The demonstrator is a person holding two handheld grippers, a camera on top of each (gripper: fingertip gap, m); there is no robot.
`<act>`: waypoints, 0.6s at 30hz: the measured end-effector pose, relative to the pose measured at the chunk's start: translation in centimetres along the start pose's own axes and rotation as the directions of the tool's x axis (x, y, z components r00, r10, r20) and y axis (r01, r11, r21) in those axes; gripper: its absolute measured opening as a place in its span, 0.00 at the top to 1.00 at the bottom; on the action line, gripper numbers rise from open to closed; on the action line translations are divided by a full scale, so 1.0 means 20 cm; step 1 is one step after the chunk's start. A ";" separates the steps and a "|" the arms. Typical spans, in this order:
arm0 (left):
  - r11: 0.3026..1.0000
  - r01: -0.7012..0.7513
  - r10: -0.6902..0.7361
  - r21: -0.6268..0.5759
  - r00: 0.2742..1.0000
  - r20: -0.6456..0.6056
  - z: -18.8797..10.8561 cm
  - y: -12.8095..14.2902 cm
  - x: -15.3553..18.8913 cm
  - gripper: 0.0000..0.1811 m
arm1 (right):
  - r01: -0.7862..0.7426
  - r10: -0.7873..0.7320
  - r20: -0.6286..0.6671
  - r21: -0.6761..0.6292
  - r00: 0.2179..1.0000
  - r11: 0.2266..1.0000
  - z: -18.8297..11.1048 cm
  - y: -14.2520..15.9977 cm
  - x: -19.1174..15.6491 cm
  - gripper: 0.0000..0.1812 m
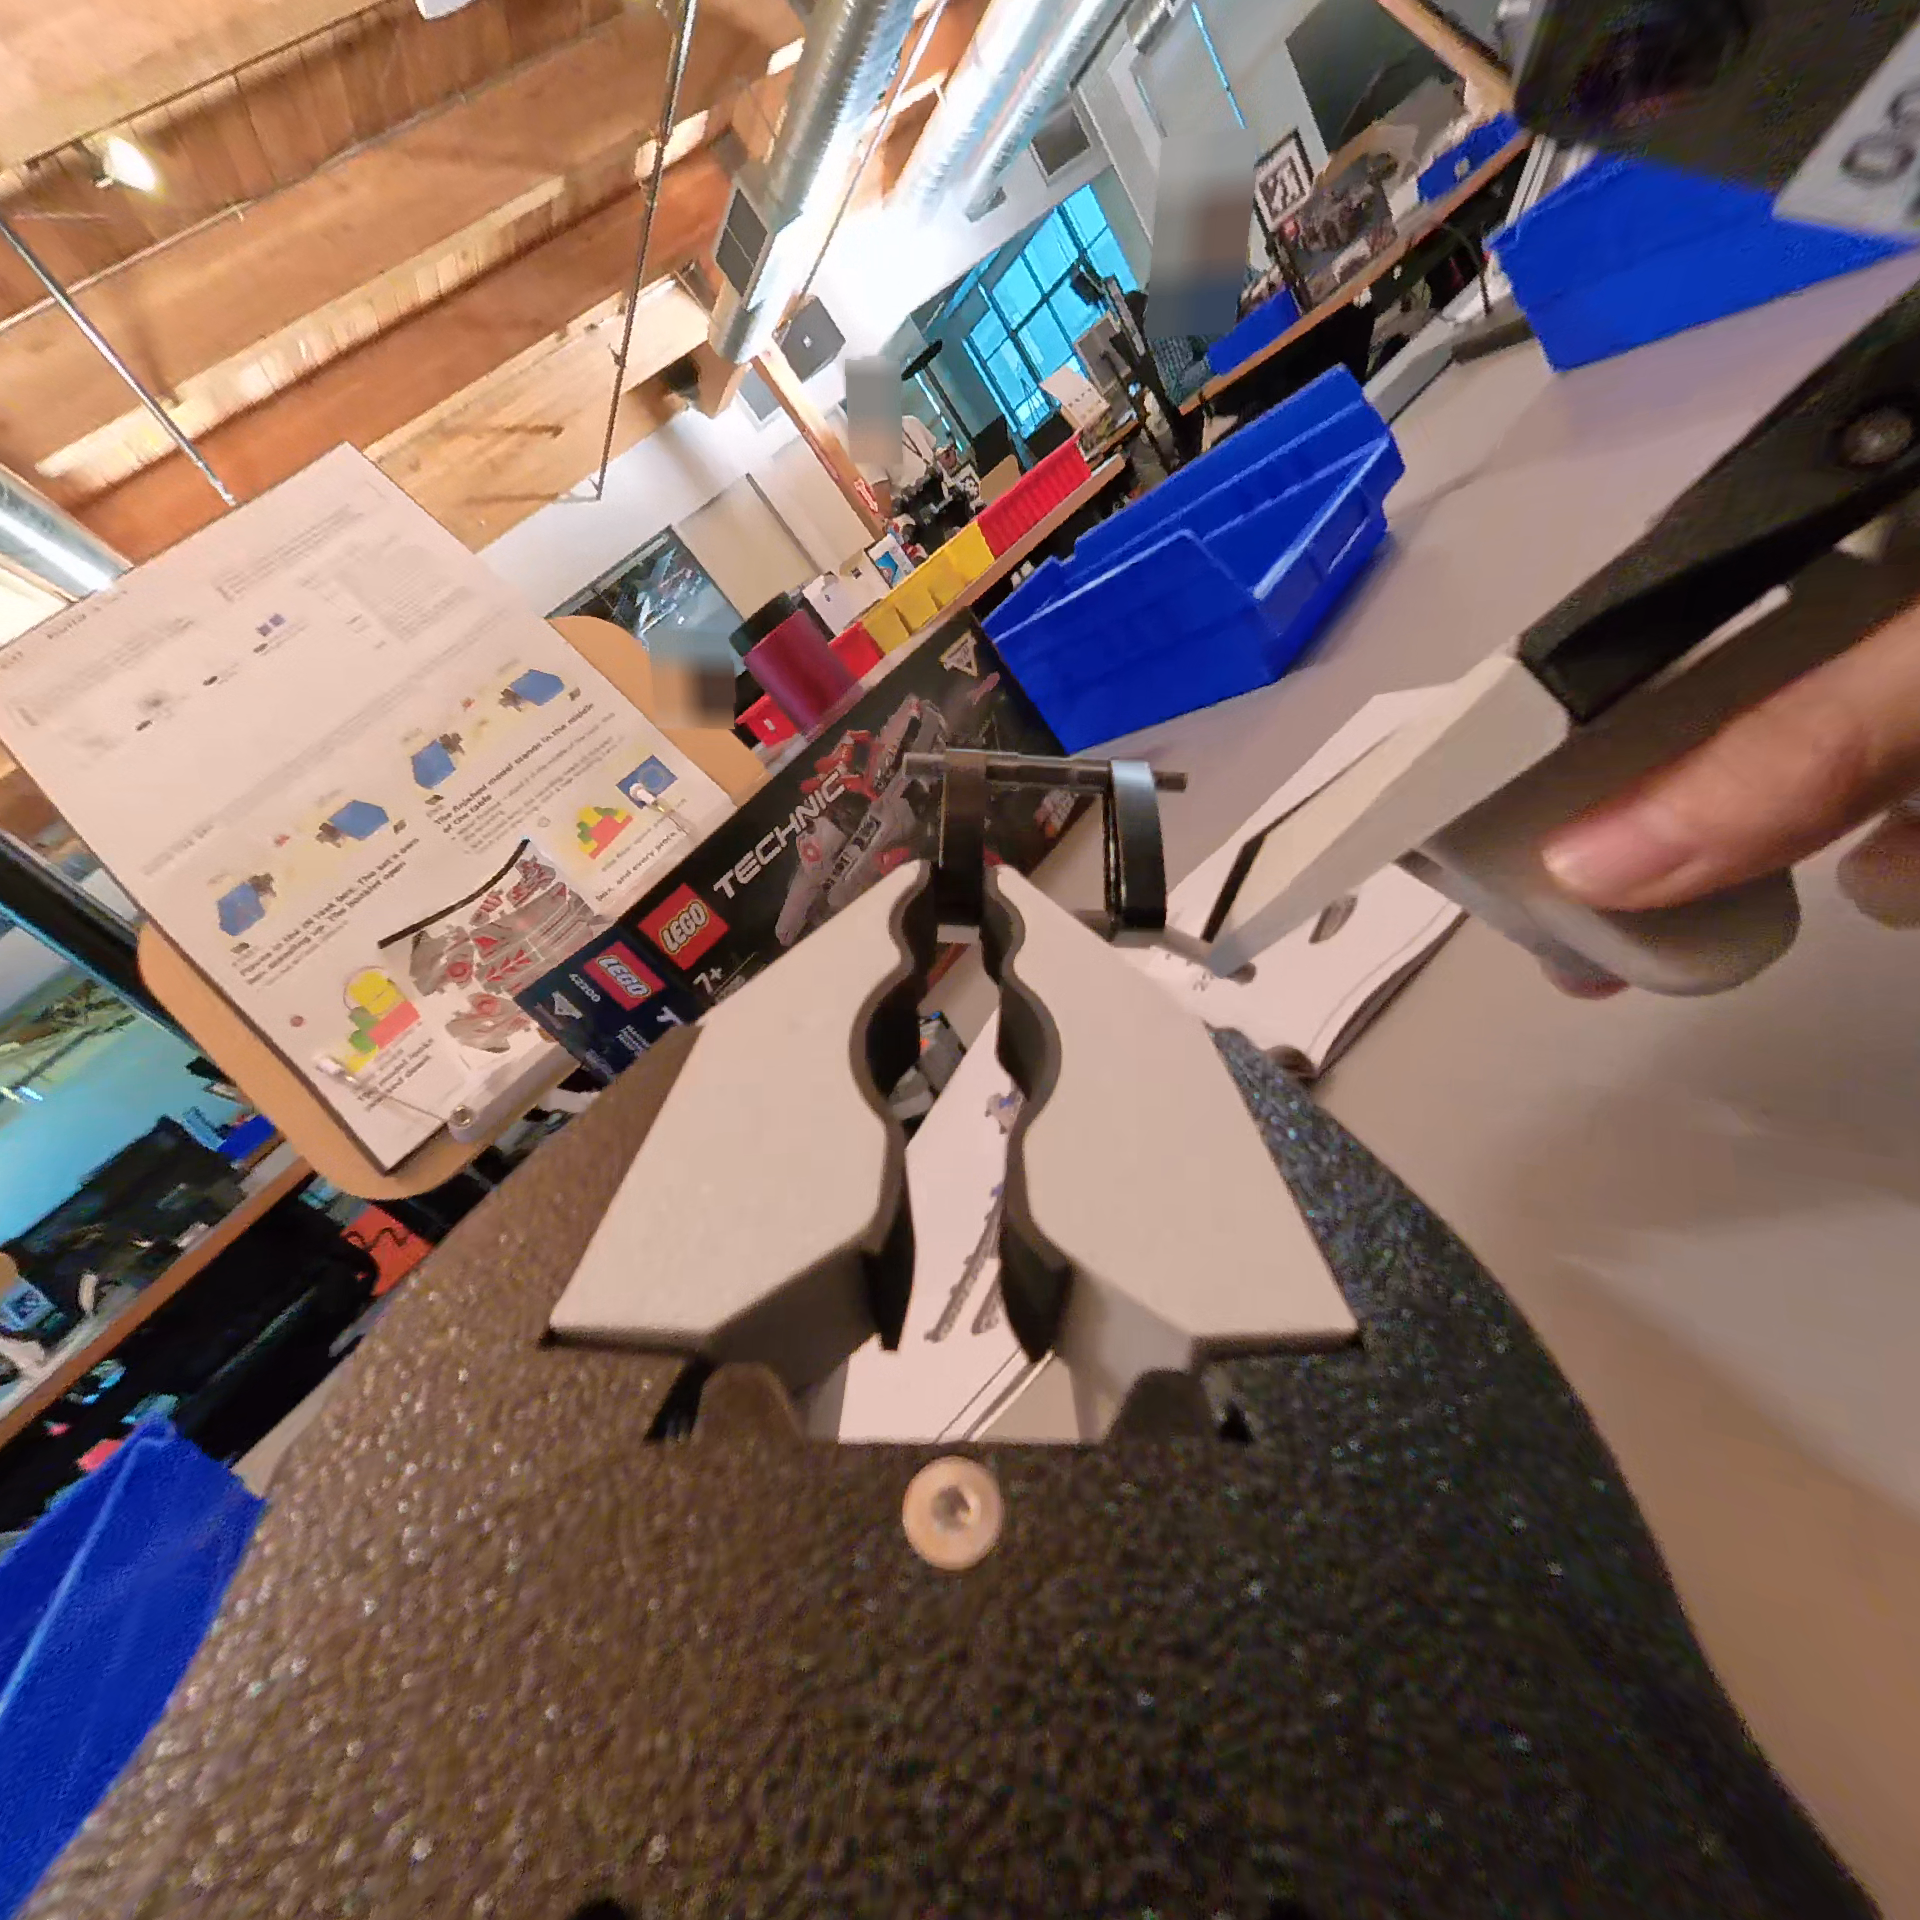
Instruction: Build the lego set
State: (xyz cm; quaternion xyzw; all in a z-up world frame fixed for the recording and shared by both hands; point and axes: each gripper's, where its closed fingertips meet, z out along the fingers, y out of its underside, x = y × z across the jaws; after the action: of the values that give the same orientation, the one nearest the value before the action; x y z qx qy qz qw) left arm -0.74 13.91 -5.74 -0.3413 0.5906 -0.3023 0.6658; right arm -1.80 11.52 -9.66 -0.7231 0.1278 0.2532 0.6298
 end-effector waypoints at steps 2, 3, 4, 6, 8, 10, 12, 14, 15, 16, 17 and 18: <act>0.999 0.031 -0.031 0.026 0.999 -0.022 0.00 -0.01 0.00 0.97 | -0.056 0.056 0.037 -0.002 0.998 0.998 0.00 0.00 -0.01 0.99; 0.997 0.068 -0.067 0.041 0.997 -0.040 0.00 -0.01 0.00 0.97 | -0.084 0.084 0.053 0.000 0.995 0.996 -0.01 0.00 -0.01 0.99; 0.992 0.116 -0.113 0.052 0.992 -0.060 0.00 -0.01 0.00 0.97 | -0.118 0.117 0.077 0.006 0.990 0.993 -0.01 -0.01 -0.02 0.99; 0.980 0.180 -0.173 0.081 0.981 -0.085 -0.01 -0.01 -0.02 0.97 | -0.203 0.198 0.142 0.027 0.970 0.979 -0.01 -0.02 -0.04 0.99; 0.973 0.209 -0.200 0.094 0.975 -0.101 -0.01 -0.01 -0.02 0.97 | -0.262 0.252 0.187 0.028 0.949 0.965 -0.01 -0.03 -0.06 0.99; 0.970 0.224 -0.214 0.095 0.971 -0.101 -0.01 0.00 -0.03 0.97 | -0.304 0.291 0.216 0.029 0.932 0.952 -0.02 -0.03 -0.07 0.99; 0.975 0.202 -0.193 0.092 0.977 -0.094 -0.01 0.00 -0.02 0.97 | -0.347 0.329 0.245 0.033 0.912 0.937 -0.02 -0.04 -0.07 0.99; 0.982 0.170 -0.164 0.081 0.983 -0.082 0.00 0.01 -0.02 0.97 | -0.323 0.308 0.219 0.035 0.926 0.946 -0.02 -0.03 -0.05 0.99; 0.983 0.169 -0.163 0.078 0.983 -0.079 0.00 0.01 -0.02 0.97 | -0.320 0.306 0.216 0.035 0.927 0.947 -0.02 -0.03 -0.05 0.99; 0.984 0.160 -0.155 0.073 0.985 -0.073 0.00 0.01 -0.02 0.97 | -0.313 0.299 0.211 0.035 0.931 0.949 -0.02 -0.03 -0.05 0.99; 0.988 0.140 -0.136 0.069 0.989 -0.062 0.00 0.01 -0.02 0.97 | -0.297 0.284 0.198 0.039 0.938 0.954 -0.02 -0.03 -0.04 0.99; 0.990 0.123 -0.120 0.065 0.991 -0.054 0.01 0.01 -0.02 0.97 | -0.285 0.274 0.186 0.037 0.944 0.958 -0.02 -0.03 -0.04 0.99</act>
State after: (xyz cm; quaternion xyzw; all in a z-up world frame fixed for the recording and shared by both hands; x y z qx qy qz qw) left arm -0.67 14.33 -5.78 -0.3461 0.5745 -0.3708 0.6424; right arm -2.08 11.16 -8.71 -0.6515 0.1798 0.3997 0.6192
